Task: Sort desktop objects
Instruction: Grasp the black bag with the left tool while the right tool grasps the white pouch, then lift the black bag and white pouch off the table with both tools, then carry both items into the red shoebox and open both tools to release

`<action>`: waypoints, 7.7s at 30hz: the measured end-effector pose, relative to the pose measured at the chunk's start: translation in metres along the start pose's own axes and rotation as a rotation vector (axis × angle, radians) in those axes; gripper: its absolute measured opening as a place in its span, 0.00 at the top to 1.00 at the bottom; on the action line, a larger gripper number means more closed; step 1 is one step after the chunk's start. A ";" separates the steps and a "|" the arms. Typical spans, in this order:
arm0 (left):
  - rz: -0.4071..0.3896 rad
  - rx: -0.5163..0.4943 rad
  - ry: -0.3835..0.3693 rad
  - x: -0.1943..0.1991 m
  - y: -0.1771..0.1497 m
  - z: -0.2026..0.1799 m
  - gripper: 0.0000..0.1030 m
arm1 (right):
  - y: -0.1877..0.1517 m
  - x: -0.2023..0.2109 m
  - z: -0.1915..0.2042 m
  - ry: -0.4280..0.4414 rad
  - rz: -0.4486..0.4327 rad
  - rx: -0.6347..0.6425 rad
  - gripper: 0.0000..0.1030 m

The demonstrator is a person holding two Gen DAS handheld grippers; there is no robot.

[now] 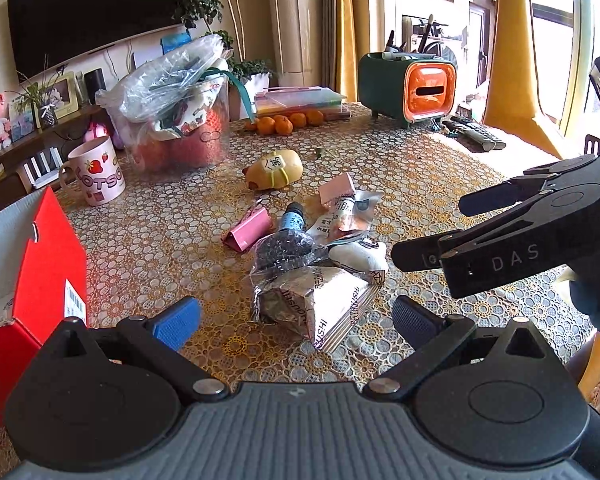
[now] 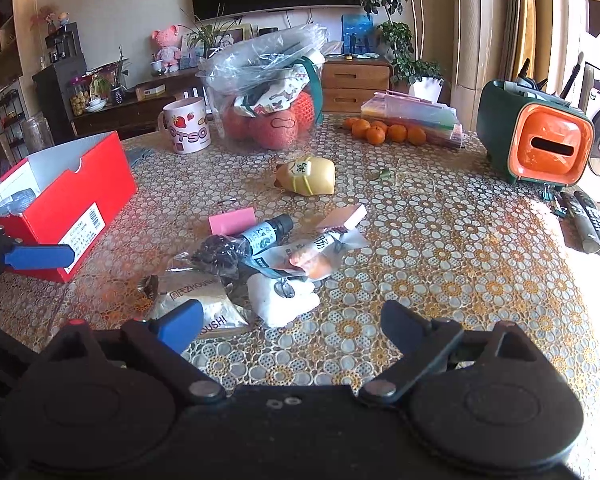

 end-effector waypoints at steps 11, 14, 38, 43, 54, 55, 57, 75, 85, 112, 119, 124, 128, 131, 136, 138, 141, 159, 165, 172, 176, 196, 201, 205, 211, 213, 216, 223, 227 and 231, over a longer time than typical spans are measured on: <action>0.056 0.032 -0.041 -0.046 -0.004 0.015 0.00 | 0.008 -0.053 -0.001 0.023 0.087 -0.090 0.17; 0.063 0.041 -0.055 -0.053 -0.006 0.017 0.00 | 0.008 -0.061 0.002 0.028 0.098 -0.094 0.20; 0.081 0.130 -0.127 -0.062 -0.010 0.016 0.28 | 0.000 -0.076 0.008 0.012 0.133 -0.089 0.42; 0.090 0.155 -0.129 -0.058 -0.008 0.019 0.36 | 0.000 -0.074 0.009 0.012 0.134 -0.095 0.45; 0.149 0.257 -0.168 -0.046 -0.014 0.023 0.43 | -0.006 -0.054 0.009 0.013 0.131 -0.091 0.48; 0.155 0.269 -0.174 -0.045 -0.015 0.024 0.44 | -0.007 -0.051 0.009 0.015 0.131 -0.091 0.48; 0.163 0.289 -0.182 -0.041 -0.016 0.026 0.45 | -0.009 -0.046 0.008 0.015 0.129 -0.090 0.48; 0.222 0.326 -0.163 -0.026 -0.029 0.035 0.36 | -0.020 -0.024 0.013 0.013 0.128 -0.059 0.48; 0.195 0.294 -0.112 -0.023 -0.005 0.051 0.23 | -0.024 -0.031 0.010 0.022 0.147 -0.053 0.48; 0.290 0.237 -0.111 -0.096 0.026 0.043 0.54 | -0.027 -0.041 0.007 0.035 0.154 -0.025 0.47; 0.245 0.253 -0.115 -0.083 0.031 0.045 0.67 | -0.024 -0.034 0.009 0.015 0.141 -0.011 0.49; 0.200 0.278 -0.131 -0.062 0.037 0.051 0.67 | -0.016 -0.023 0.011 0.006 0.122 -0.004 0.49; 0.168 0.283 -0.149 -0.037 0.040 0.054 0.67 | -0.005 -0.008 0.018 0.022 0.099 0.004 0.49; 0.150 0.288 -0.152 -0.019 0.040 0.057 0.67 | 0.003 0.003 0.027 0.023 0.082 0.028 0.49; 0.119 0.305 -0.146 0.010 0.037 0.069 0.67 | 0.015 0.020 0.047 0.032 0.052 0.062 0.49; 0.103 0.309 -0.144 0.025 0.035 0.075 0.67 | 0.020 0.027 0.056 0.037 0.041 0.074 0.49; 0.081 0.311 -0.141 0.043 0.032 0.083 0.67 | 0.026 0.035 0.070 0.052 0.030 0.086 0.49; 0.006 0.341 -0.030 0.143 0.004 0.168 0.67 | 0.073 0.047 0.182 0.224 0.020 0.197 0.49; -0.003 0.346 0.030 0.161 0.000 0.202 0.67 | 0.093 0.040 0.225 0.271 0.003 0.259 0.49; 0.005 0.358 0.091 0.173 -0.006 0.244 0.67 | 0.113 0.020 0.266 0.304 0.002 0.303 0.49; 0.030 0.368 0.124 0.169 -0.011 0.267 0.67 | 0.122 0.003 0.282 0.311 0.015 0.318 0.49; 0.193 0.366 0.180 0.087 -0.025 0.345 0.67 | 0.146 -0.107 0.332 0.274 0.146 0.356 0.49; 0.234 0.352 0.185 0.071 -0.031 0.350 0.67 | 0.143 -0.132 0.344 0.260 0.184 0.391 0.49; 0.260 0.342 0.188 0.063 -0.035 0.354 0.67 | 0.138 -0.149 0.356 0.255 0.246 0.408 0.49; 0.303 0.333 0.174 0.052 -0.041 0.355 0.67 | 0.132 -0.167 0.367 0.220 0.327 0.429 0.49; 0.316 0.330 0.170 0.049 -0.044 0.354 0.67 | 0.132 -0.171 0.370 0.208 0.335 0.439 0.48; 0.340 0.327 0.162 0.043 -0.048 0.353 0.67 | 0.131 -0.176 0.372 0.190 0.351 0.441 0.48; 0.366 0.339 0.146 0.035 -0.054 0.352 0.67 | 0.124 -0.185 0.368 0.169 0.382 0.443 0.48; 0.375 0.342 0.138 0.034 -0.054 0.351 0.67 | 0.120 -0.186 0.367 0.172 0.389 0.442 0.46; 0.378 0.334 0.136 0.033 -0.055 0.347 0.62 | 0.121 -0.183 0.367 0.179 0.382 0.438 0.38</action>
Point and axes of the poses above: each gripper's, at about its wrist camera, not at the fingertips, and x roughly against the way its jaws point, z to its left, y to its top, the point moved 6 cm from there along -x, roughly the way its jaws point, and after that the axes turned 6 degrees about -y, right-handed, at the moved point
